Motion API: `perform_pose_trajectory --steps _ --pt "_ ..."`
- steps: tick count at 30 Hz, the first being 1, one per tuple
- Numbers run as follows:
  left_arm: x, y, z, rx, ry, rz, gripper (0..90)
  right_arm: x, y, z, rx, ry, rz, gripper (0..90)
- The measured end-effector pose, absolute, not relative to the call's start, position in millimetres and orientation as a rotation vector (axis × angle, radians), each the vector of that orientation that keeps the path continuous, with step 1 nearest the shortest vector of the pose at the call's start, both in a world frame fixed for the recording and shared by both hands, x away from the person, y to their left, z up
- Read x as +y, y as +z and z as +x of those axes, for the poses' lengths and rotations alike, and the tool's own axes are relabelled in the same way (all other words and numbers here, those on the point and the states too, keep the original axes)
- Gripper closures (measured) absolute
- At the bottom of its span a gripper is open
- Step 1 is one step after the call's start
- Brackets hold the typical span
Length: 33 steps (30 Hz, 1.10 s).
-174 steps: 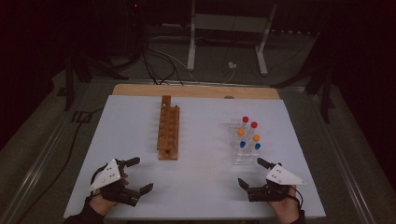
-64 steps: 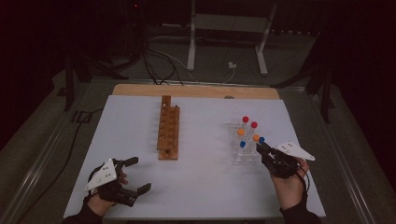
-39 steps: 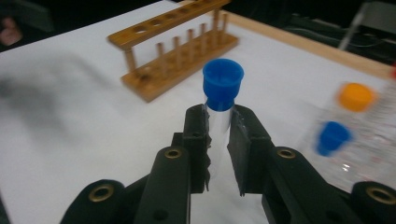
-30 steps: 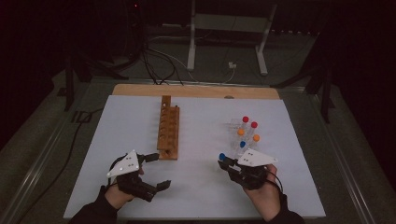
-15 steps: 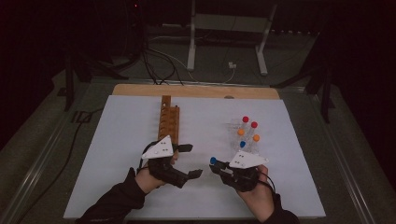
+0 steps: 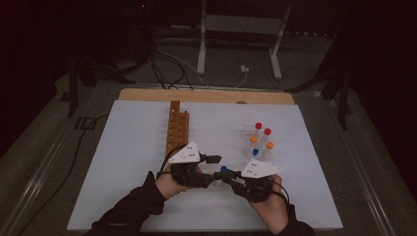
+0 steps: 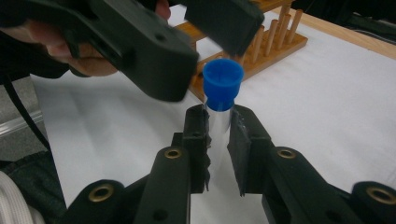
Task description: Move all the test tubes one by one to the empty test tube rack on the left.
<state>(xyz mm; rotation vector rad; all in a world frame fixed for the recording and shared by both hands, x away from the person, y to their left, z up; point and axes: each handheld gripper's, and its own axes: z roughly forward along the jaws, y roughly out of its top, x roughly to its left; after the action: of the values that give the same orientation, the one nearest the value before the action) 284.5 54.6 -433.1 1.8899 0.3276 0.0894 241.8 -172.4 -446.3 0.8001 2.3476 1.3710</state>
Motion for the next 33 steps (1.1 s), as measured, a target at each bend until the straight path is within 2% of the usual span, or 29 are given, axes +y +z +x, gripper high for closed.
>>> perform_pose_trajectory --steps 1,4,6,7,10,15,18,20,21,22,24,26,30,33 --pt "53.5 -433.8 284.8 0.325 0.094 1.9 55.0 -172.3 -446.1 241.6 2.348 1.371 0.8 77.2" --pt "50.7 -436.1 285.5 0.317 0.113 1.925 59.5 -172.0 -445.9 241.4 2.35 1.372 0.797 77.2" --pt "50.3 -436.8 286.4 0.306 0.116 1.93 67.1 -172.0 -446.2 241.4 2.352 1.369 0.795 77.2" --pt "50.3 -437.0 286.8 0.301 0.115 1.933 67.1 -172.0 -446.2 241.4 2.352 1.369 0.795 77.2" --pt "49.8 -436.7 286.4 0.286 0.112 1.936 75.4 -172.1 -446.2 241.7 2.35 1.364 0.799 77.2" --pt "50.7 -434.8 286.1 0.265 0.139 1.941 77.0 -172.3 -446.0 241.7 2.349 1.371 0.796 76.1" --pt "54.0 -431.4 287.4 0.269 0.172 1.936 77.2 -174.1 -444.7 239.5 2.309 1.406 0.758 63.9" --pt "58.7 -427.9 290.4 0.28 0.181 1.928 77.2 -175.9 -442.8 238.1 2.266 1.422 0.771 51.0" --pt "61.1 -425.9 291.9 0.286 0.192 1.926 77.2 -178.7 -440.7 238.7 2.238 1.441 0.819 38.6" --pt "63.7 -423.7 293.9 0.288 0.199 1.925 77.2 -178.7 -440.7 238.7 2.238 1.441 0.819 38.6" --pt "68.6 -418.9 297.2 0.295 0.225 1.922 77.2 -181.7 -439.6 240.9 2.216 1.463 0.886 21.9" --pt "73.8 -413.7 301.3 0.306 0.235 1.916 77.3 -185.0 -439.6 243.1 2.207 1.46 0.908 18.8" --pt "84.6 -402.7 310.4 0.331 0.275 1.902 77.3 -191.2 -439.2 243.4 2.153 1.464 0.913 0.3" --pt "92.4 -394.7 318.0 0.354 0.31 1.89 77.3 -197.4 -437.9 241.8 2.131 1.495 0.901 0.0"
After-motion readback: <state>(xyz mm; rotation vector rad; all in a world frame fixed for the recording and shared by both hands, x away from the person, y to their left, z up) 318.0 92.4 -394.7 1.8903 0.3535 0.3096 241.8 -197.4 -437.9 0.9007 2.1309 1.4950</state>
